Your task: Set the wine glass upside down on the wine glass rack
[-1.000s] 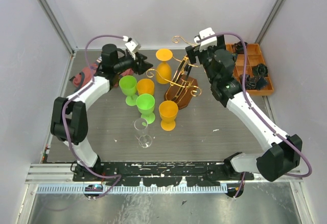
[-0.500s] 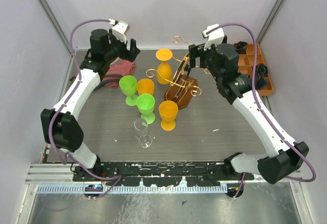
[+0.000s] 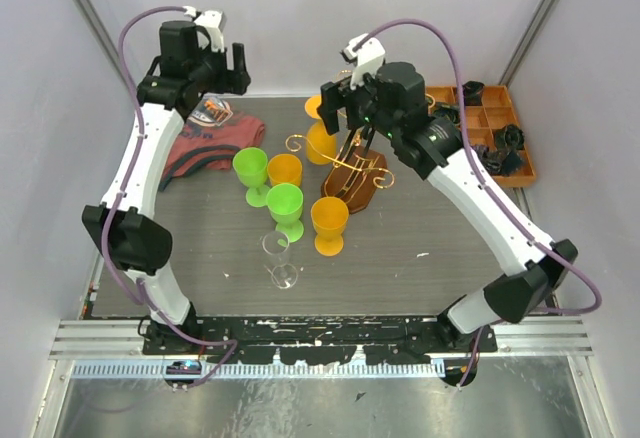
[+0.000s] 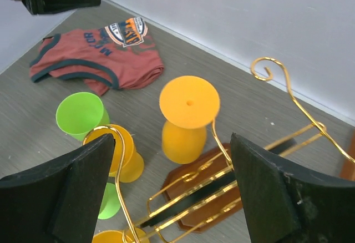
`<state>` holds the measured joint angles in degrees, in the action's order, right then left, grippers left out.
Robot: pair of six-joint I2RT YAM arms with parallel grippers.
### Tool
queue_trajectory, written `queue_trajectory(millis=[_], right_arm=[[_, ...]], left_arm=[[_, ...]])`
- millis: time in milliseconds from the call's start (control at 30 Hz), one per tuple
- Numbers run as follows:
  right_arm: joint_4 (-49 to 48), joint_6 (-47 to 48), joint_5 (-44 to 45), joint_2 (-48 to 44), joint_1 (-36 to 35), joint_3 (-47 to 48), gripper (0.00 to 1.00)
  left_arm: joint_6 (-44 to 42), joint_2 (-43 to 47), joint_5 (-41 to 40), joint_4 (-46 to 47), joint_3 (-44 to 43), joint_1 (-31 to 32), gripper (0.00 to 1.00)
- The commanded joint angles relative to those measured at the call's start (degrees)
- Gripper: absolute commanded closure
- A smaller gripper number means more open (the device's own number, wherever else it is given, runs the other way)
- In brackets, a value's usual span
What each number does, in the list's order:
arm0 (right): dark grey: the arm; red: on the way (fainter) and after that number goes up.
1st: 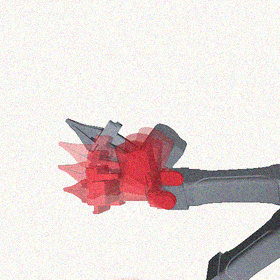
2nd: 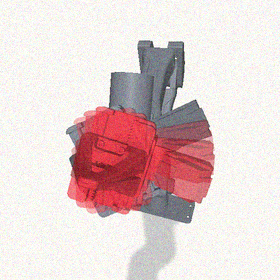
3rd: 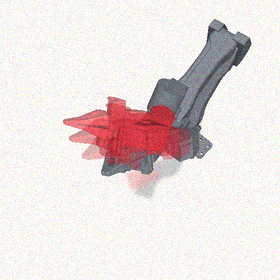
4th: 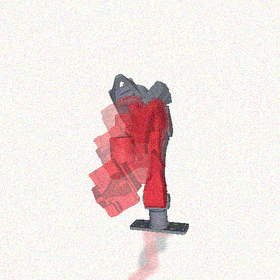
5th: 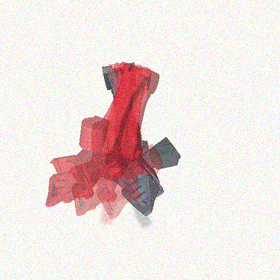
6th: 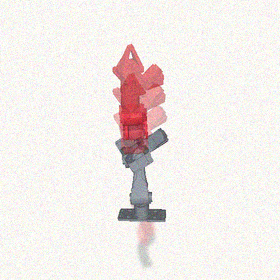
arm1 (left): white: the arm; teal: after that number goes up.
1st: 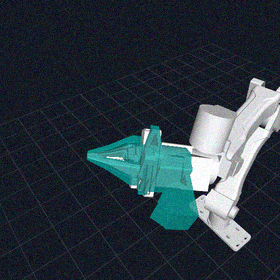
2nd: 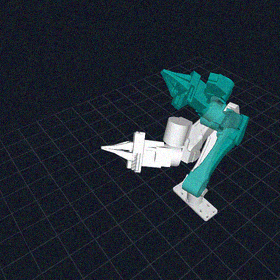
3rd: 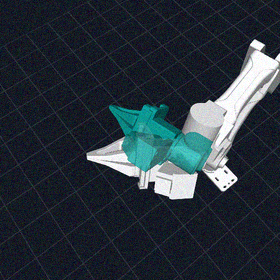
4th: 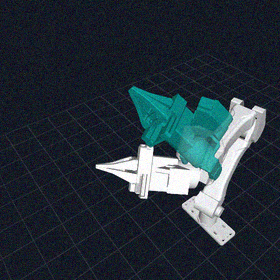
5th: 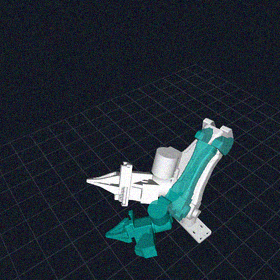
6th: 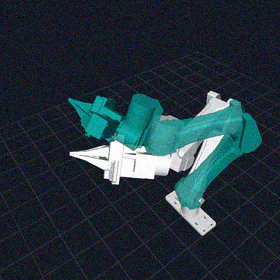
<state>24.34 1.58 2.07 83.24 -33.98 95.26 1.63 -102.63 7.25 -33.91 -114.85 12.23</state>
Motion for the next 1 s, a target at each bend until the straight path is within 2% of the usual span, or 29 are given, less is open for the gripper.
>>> queue_trajectory(millis=[0, 233, 400, 700, 967], right_arm=[[1.6, -1.5, -2.7, 2.9, -0.8, 5.2, 0.10], [2.4, -2.4, -2.7, 3.4, -1.6, 4.5, 0.10], [2.8, -2.4, -2.4, 2.8, -1.7, 3.5, 0.11], [3.5, -3.8, -2.1, 1.4, -1.9, 2.4, 0.15], [3.9, -4.6, -0.1, 0.4, -2.2, 1.3, 0.18]], left_arm=[[0.8, 2.8, -0.9, -11.6, 3.5, -0.7, 0.13], [-0.7, 11.0, -1.3, -16.1, 15.5, -0.7, 0.11], [-0.7, 13.3, -2.1, -18.6, 19.7, -0.7, 0.10], [1.7, 10.1, -1.5, -15.9, 23.9, -0.7, 0.12], [2.6, 4.8, -2.4, -9.8, 24.9, -0.5, 0.26]])
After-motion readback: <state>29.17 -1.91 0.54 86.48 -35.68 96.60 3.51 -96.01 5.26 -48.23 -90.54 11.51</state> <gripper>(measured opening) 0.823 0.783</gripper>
